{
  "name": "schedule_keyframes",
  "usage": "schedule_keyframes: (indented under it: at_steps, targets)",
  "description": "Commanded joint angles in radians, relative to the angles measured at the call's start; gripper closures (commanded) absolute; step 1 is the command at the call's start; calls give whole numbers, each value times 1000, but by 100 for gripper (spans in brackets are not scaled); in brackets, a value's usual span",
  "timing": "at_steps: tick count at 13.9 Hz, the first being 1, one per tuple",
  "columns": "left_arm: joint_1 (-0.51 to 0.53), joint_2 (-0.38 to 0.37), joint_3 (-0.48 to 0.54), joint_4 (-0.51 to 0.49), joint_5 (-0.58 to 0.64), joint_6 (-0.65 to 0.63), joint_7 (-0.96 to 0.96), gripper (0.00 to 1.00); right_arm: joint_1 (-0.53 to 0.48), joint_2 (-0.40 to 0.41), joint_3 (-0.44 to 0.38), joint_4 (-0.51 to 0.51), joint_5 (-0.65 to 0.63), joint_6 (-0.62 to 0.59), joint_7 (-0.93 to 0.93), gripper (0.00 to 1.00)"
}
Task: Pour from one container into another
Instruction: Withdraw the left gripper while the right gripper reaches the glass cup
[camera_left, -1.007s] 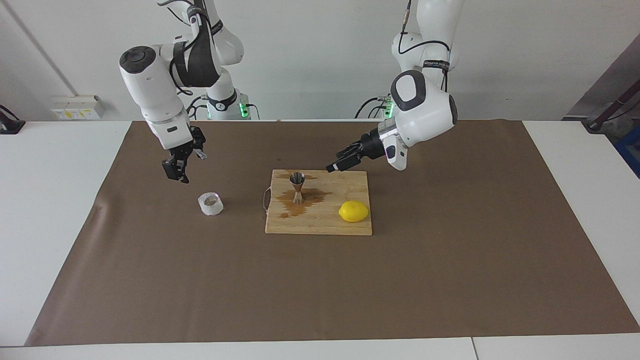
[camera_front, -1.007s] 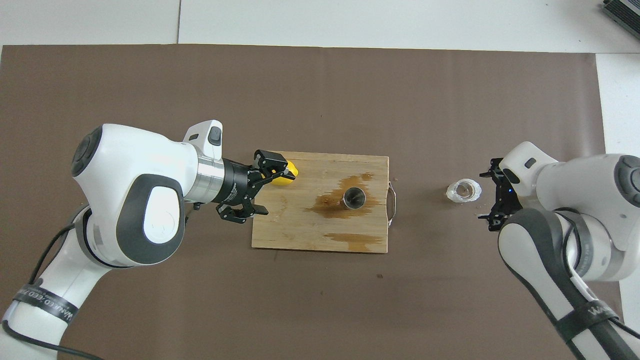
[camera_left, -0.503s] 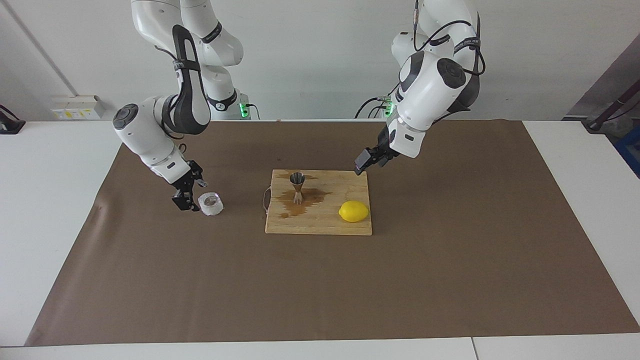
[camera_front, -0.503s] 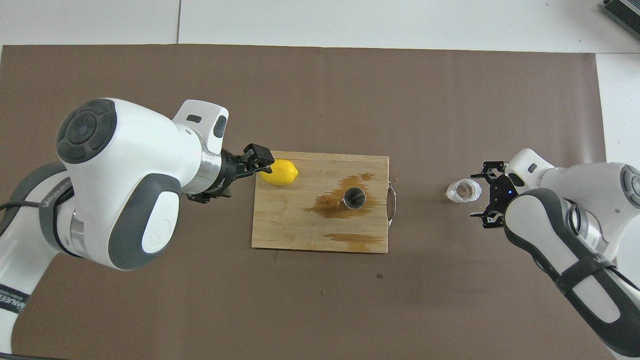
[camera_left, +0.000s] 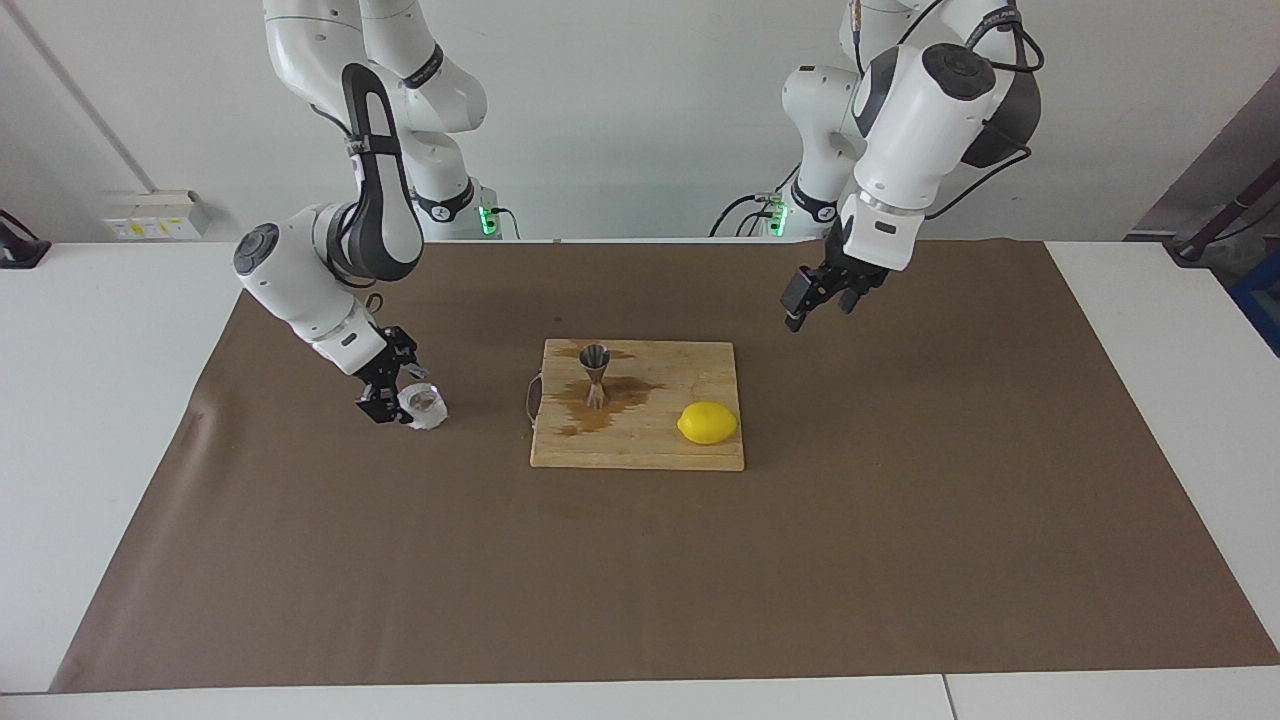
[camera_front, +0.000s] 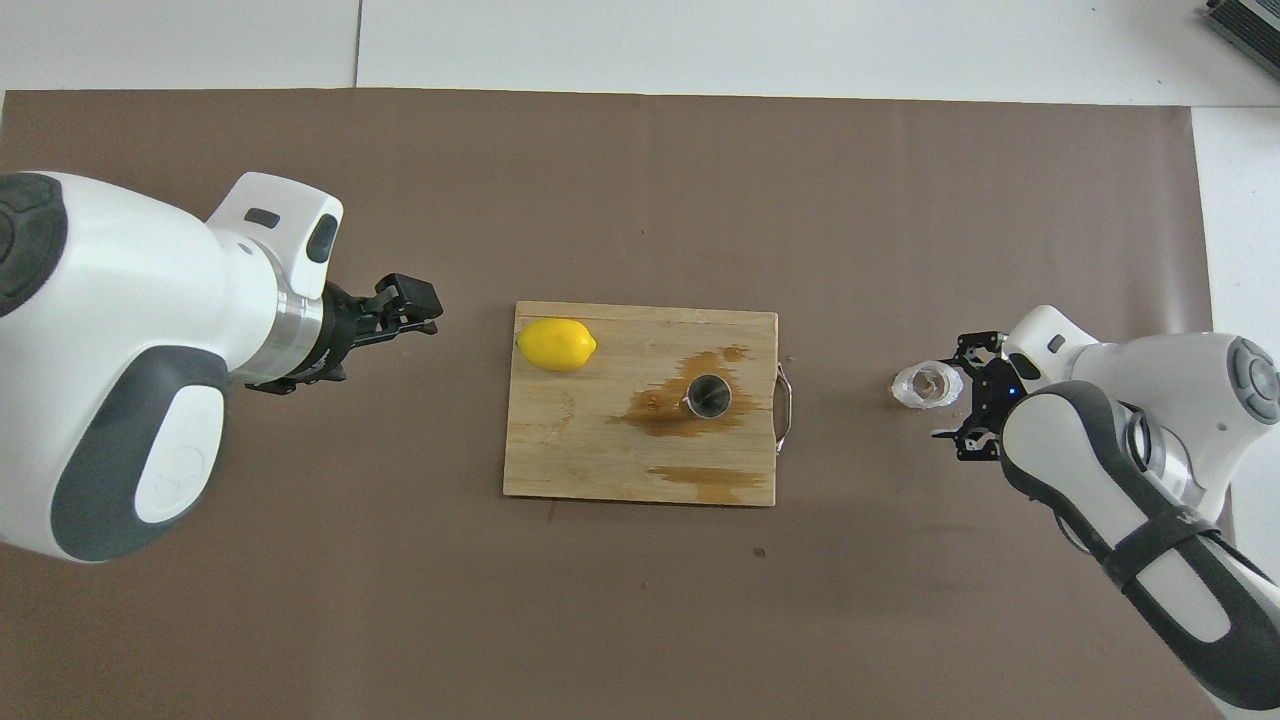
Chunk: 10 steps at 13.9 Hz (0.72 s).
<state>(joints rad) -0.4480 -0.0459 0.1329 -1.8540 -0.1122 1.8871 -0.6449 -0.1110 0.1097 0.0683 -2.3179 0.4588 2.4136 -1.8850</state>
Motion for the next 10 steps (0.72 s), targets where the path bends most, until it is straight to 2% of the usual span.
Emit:
schedule_keyframes:
  at_steps: [1,3,6,10]
  targets:
    - [96,-19,-13,18,22,-81,156,0,1,-2,5,-15,56,21,-28,100]
    - [167,-20,-16,35,31,-127,221,0,1,-1,7,-12,58,21,-29,100]
    - [227,-35,-30,45,109,-158,266,0,28,10,8,-2,116,62,-29,100]
    - [359,-29,-117,137,109,-265,306,0,62,-4,15,23,139,64,-17,100]
